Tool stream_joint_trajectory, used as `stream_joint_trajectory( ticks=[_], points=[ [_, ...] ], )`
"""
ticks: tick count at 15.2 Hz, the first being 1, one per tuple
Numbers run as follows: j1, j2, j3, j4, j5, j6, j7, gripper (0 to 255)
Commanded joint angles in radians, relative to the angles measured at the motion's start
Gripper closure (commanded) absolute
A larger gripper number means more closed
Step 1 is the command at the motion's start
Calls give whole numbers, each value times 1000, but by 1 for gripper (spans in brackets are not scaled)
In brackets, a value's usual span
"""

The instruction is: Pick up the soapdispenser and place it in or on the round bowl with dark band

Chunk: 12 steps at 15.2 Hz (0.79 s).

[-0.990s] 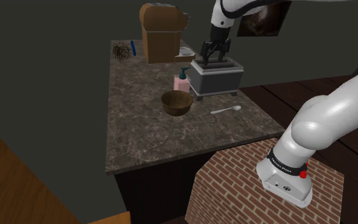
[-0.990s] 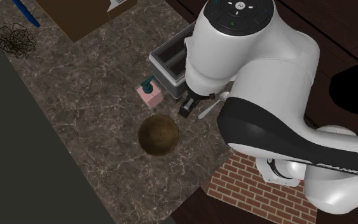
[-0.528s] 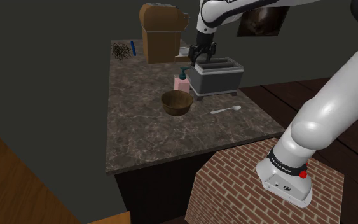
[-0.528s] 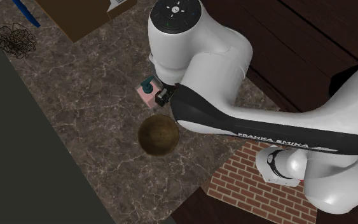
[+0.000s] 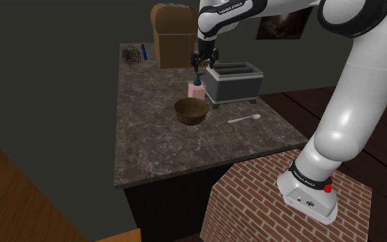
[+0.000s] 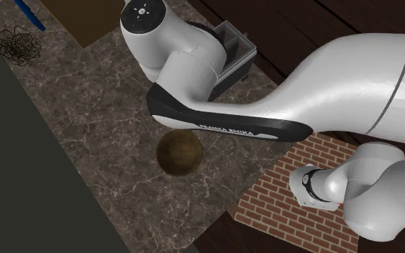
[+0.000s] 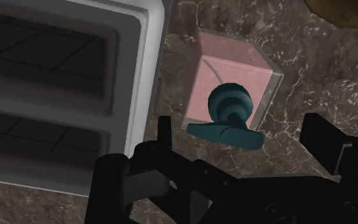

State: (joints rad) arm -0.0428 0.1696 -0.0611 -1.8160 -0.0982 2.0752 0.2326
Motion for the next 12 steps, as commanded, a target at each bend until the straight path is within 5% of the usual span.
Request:
stream_joint_trajectory(
  ticks=[1, 12],
  points=[
    [-2, 72, -2, 66, -2, 9, 4, 0],
    [-8, 115, -5, 23, -2, 96, 4, 0]
  ],
)
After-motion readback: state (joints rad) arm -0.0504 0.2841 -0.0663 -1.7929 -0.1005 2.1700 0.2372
